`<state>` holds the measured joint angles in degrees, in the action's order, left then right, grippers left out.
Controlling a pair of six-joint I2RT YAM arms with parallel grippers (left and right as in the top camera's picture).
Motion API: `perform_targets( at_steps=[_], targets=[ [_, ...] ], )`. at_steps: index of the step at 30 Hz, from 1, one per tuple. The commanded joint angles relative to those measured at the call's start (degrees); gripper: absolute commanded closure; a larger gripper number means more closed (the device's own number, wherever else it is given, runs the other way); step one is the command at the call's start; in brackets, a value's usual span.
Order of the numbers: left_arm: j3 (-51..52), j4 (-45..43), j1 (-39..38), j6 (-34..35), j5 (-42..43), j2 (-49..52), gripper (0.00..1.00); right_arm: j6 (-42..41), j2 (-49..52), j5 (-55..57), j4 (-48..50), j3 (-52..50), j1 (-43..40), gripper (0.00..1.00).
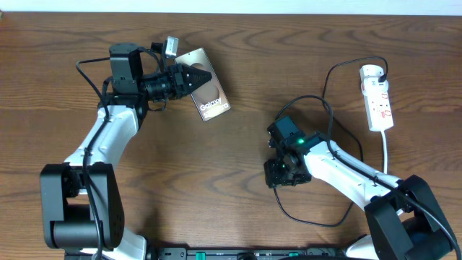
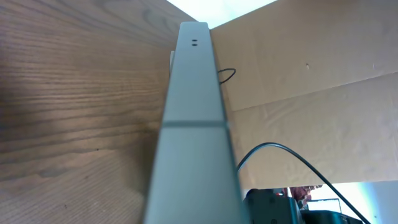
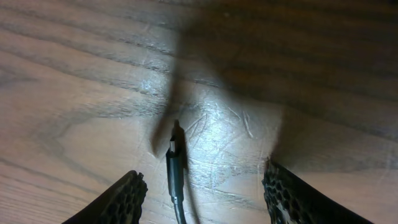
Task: Plug charger to phone and switch on socket
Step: 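Lower the right gripper and close it on the cable's USB-C plug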
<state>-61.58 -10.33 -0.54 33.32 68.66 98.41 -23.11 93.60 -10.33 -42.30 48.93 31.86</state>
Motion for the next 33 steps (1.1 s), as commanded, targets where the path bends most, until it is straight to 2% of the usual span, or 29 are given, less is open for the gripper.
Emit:
perform_targets(
  at_steps=[1,21,33],
  targets=[
    [-0.5,-0.2,0.0,-0.7,1.4,0.3,0.93,-1.1,-0.8,1.0,0.1,-1.2,0.6,0.41],
    [-0.5,-0.2,0.0,-0.8,1.4,0.3,0.93,-4.3,-0.8,1.5,1.1,-3.0,4.4,0.46],
    [-0.5,-0.2,0.0,-0.8,1.4,0.3,0.93,-4.3,-0.8,1.4,1.2,-3.0,4.4,0.73]
  ],
)
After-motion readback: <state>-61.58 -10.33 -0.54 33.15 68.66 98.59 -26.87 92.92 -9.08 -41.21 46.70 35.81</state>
